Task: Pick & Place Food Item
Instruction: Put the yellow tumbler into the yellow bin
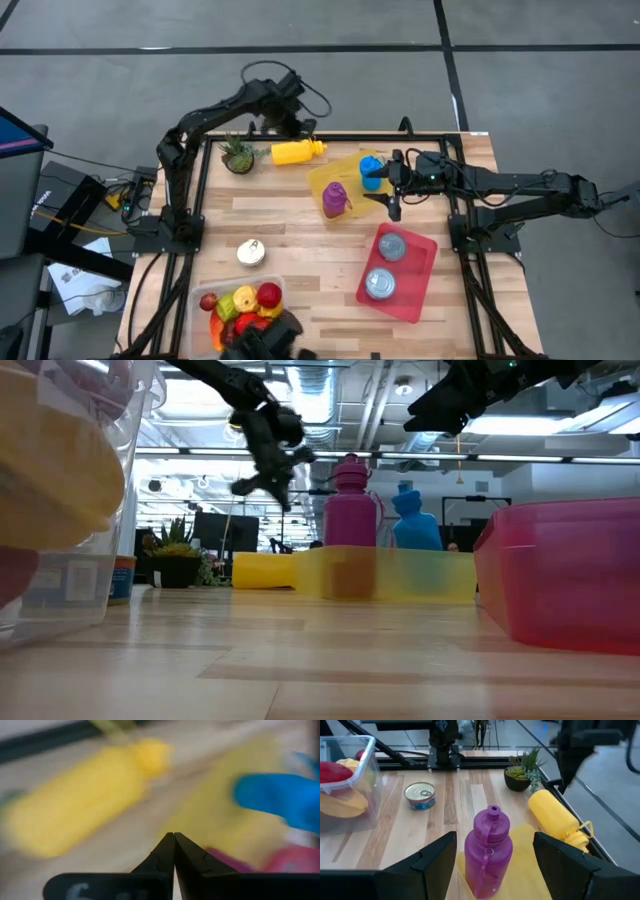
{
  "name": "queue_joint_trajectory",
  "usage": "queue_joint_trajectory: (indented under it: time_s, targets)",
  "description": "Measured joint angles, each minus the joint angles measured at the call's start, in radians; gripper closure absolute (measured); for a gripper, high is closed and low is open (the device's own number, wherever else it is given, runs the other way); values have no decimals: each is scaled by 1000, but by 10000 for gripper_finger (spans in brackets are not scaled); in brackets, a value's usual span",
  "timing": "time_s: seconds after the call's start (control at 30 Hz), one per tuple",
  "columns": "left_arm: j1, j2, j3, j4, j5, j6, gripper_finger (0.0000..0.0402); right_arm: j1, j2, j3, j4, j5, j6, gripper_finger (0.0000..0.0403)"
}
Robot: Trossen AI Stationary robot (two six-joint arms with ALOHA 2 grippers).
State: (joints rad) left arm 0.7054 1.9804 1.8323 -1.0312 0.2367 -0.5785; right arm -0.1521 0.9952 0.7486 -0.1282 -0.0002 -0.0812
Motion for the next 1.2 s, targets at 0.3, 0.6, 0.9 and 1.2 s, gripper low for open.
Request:
queue_joint_trajectory:
  time_s: [0.3, 0.6, 0.9, 1.2]
  targets:
    - [149, 14, 25, -180, -149, 47, 401, -9, 9, 0, 14, 1, 49, 148]
    - [156, 126, 129, -300, -158, 61, 401, -16, 9, 0, 19, 1, 55, 148]
    - [133, 272, 320, -526, -212, 136, 401, -42, 9, 0, 20, 1, 55, 148]
    - [112, 262, 338, -371, -32, 66, 401, -48, 9, 0, 27, 1, 47, 148]
